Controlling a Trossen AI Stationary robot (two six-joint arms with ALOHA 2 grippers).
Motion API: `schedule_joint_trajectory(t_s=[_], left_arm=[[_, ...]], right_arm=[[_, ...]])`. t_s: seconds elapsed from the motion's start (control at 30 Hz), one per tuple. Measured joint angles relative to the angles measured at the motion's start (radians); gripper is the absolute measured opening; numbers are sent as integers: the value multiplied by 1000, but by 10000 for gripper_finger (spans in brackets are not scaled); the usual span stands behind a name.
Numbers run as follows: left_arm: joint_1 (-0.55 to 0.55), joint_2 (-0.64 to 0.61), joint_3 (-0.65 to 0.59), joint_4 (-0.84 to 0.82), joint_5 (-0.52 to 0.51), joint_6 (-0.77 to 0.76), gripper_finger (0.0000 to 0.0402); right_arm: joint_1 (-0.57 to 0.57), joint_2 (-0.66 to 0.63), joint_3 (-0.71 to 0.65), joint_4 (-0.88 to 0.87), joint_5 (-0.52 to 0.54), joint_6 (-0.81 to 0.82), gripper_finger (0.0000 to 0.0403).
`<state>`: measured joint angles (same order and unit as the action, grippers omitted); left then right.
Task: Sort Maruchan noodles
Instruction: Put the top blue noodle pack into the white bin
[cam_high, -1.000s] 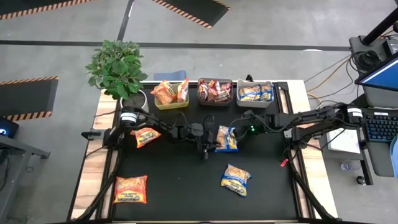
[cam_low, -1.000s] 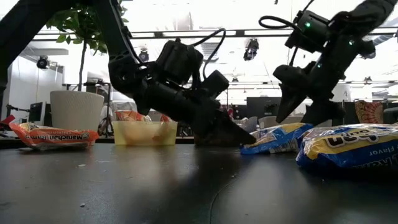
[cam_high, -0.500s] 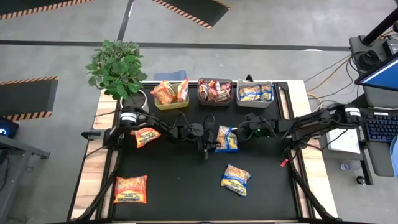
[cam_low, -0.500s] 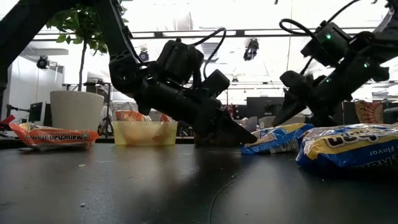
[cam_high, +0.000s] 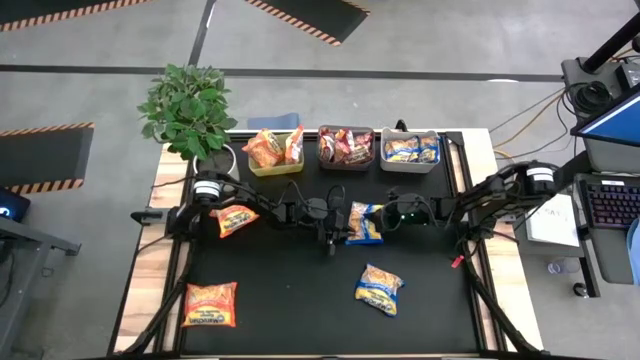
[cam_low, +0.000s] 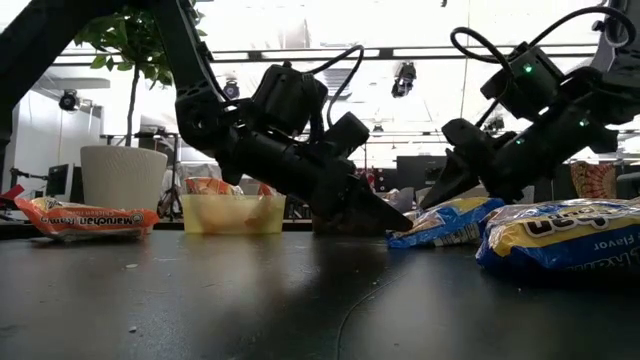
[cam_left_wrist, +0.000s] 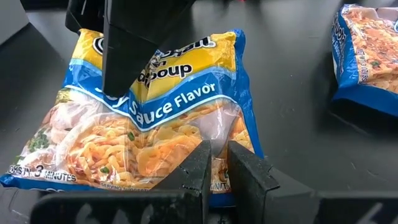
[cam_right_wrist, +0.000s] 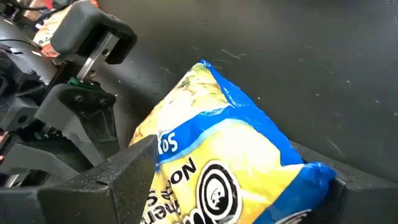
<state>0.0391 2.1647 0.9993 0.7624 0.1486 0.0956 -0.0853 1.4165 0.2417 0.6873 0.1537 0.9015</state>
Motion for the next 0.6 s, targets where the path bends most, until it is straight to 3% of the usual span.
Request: schedule_joint_trajectory(t_s=[0.27, 0.6], left_arm=[[0, 0, 0, -1, 0, 0, 36], [0, -1, 0, 0, 0, 0, 36]], right_arm=[[0, -22, 0, 10, -28, 25, 273], [0, -21, 0, 8, -31, 34, 127]])
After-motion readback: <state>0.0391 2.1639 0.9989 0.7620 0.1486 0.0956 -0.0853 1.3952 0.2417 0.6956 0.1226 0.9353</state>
